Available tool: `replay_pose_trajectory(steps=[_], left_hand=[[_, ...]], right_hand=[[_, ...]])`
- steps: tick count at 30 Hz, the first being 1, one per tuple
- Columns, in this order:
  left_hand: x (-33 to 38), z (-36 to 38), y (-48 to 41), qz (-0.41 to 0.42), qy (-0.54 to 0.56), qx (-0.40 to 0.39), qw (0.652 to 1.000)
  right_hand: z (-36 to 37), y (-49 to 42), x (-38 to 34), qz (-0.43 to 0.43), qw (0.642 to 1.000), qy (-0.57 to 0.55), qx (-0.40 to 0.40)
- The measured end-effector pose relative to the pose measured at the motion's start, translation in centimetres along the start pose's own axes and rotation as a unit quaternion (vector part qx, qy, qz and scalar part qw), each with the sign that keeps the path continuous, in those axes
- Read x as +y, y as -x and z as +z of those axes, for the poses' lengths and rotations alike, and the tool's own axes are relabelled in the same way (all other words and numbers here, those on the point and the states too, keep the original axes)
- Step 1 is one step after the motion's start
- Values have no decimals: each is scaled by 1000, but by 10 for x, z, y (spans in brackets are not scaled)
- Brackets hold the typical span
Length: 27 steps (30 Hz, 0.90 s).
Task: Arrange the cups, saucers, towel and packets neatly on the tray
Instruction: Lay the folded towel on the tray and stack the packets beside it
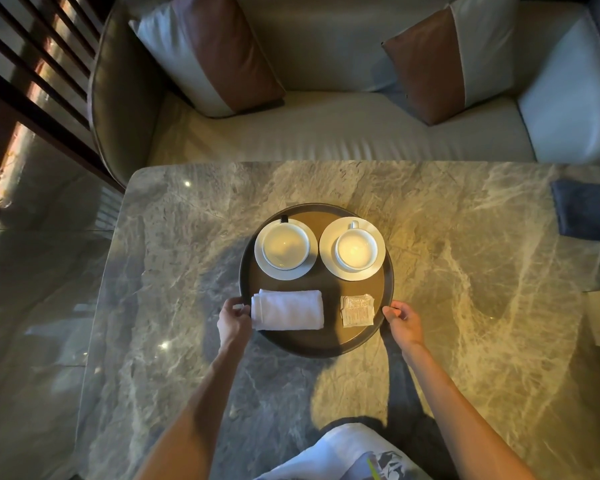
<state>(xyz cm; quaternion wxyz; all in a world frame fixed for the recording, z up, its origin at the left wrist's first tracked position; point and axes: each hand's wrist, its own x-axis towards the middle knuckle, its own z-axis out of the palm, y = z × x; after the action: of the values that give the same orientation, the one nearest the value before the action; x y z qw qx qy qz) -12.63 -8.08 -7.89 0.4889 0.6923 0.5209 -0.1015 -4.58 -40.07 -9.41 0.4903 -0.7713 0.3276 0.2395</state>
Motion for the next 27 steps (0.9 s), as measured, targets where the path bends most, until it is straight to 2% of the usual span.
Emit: replay_pose_trajectory(steps=[3,5,8,12,16,20,27], left_hand=[[3,-2,2,-16,-13,-17,1000],[11,-3,3,1,-53,12,999],[27,-3,2,86,-115,86,986],[60,8,3,222,-139,88,961],[91,27,2,322,-182,44,928],[106,45,2,336,-229,1,913],[109,53,-6,332,-252,2,909]], right_hand=[[-1,2,-4,8,1000,1,9],[0,5,-13,-44,998,17,43],[7,10,-45,-168,978,95,78],[29,13,-100,-312,928,195,56],[51,8,-122,-297,902,312,39],[61,0,-125,-287,901,324,24],[63,-8,-135,-297,901,316,20]])
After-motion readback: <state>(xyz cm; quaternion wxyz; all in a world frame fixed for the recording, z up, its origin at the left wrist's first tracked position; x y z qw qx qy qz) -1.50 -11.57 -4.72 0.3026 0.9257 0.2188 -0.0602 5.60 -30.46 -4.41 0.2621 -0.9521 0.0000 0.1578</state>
